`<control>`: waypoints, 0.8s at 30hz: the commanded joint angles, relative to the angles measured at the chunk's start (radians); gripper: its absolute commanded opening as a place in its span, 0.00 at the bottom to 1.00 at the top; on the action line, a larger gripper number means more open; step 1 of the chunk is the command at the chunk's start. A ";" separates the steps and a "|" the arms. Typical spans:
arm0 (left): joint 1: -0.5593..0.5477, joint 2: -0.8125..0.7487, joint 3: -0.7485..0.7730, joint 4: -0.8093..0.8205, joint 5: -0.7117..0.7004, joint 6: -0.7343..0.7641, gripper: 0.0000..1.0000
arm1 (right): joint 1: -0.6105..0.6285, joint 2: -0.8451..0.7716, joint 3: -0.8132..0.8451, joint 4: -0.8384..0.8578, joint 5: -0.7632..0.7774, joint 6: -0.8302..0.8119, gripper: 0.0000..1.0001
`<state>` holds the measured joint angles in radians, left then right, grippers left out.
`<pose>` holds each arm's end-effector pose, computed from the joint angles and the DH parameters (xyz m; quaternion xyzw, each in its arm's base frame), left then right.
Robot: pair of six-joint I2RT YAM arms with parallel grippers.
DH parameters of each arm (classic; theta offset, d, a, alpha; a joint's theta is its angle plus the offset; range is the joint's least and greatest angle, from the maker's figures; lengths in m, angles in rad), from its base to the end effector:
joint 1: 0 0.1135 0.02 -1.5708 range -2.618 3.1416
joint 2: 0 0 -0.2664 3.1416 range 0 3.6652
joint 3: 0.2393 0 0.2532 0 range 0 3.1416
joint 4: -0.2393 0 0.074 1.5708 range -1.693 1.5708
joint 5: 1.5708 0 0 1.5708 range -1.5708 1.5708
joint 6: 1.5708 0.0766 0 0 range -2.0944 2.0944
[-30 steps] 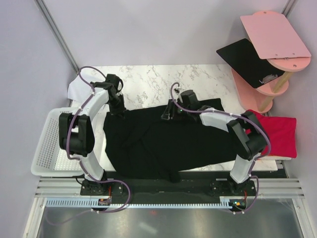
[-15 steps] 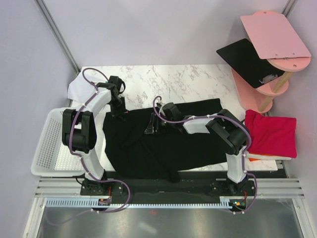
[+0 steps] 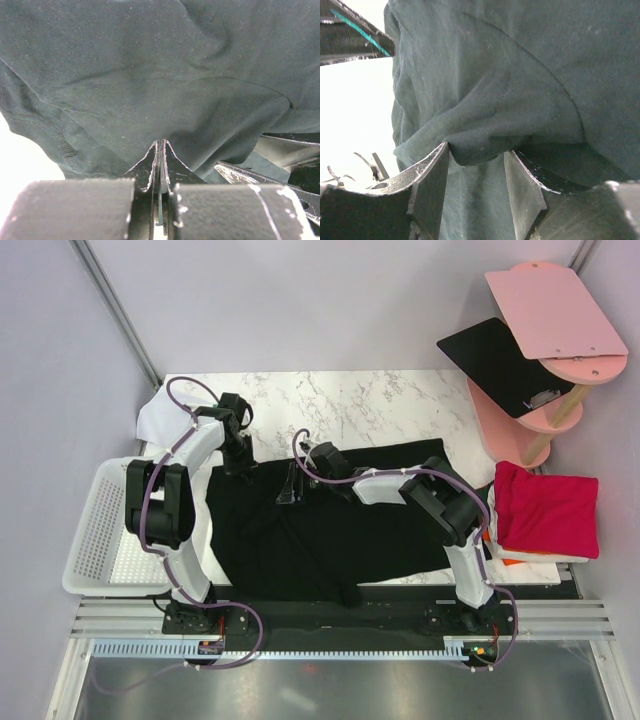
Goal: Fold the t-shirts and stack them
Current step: Fold the flattened tshirt in 1/3 of the way
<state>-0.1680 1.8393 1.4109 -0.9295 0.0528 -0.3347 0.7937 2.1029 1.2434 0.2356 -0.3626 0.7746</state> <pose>0.3653 -0.0660 0.1757 -0.0800 0.9908 -0.0518 0.0963 0.3168 0.3608 0.1108 -0.0906 0.8746 0.4303 0.2042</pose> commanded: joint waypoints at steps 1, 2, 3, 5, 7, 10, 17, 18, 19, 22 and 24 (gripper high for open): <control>-0.005 0.017 0.016 0.012 -0.024 0.036 0.02 | 0.006 0.002 0.062 -0.002 0.028 0.003 0.55; -0.005 0.020 0.016 0.012 -0.024 0.036 0.02 | 0.006 -0.003 0.068 0.001 0.028 0.003 0.54; -0.007 0.031 0.014 0.011 -0.036 0.036 0.02 | 0.007 -0.006 0.074 -0.001 0.030 0.002 0.54; -0.010 0.038 0.013 0.011 -0.036 0.037 0.02 | 0.007 -0.021 0.085 -0.004 0.037 -0.001 0.54; -0.014 0.049 0.013 0.011 -0.039 0.036 0.02 | 0.010 -0.037 0.090 -0.001 0.040 -0.003 0.54; -0.021 0.063 0.016 0.006 -0.045 0.039 0.02 | 0.013 -0.049 0.099 0.002 0.045 -0.006 0.54; -0.022 0.067 0.019 0.001 -0.050 0.042 0.02 | 0.035 -0.084 0.102 0.027 0.040 -0.024 0.54; -0.025 0.069 0.017 0.001 -0.050 0.042 0.02 | 0.041 -0.096 0.102 0.024 0.047 -0.026 0.54; -0.025 0.067 0.017 0.000 -0.050 0.042 0.02 | 0.044 -0.103 0.105 0.018 0.048 -0.029 0.54; -0.030 0.077 0.016 -0.005 -0.074 0.042 0.02 | 0.053 -0.118 0.134 -0.033 0.044 -0.046 0.53; -0.031 0.084 0.014 -0.005 -0.080 0.039 0.02 | 0.056 -0.130 0.146 -0.071 0.040 -0.052 0.54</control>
<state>-0.1898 1.9068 1.4109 -0.9337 0.0158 -0.3290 0.8330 2.0487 1.3228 0.1970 -0.3176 0.7513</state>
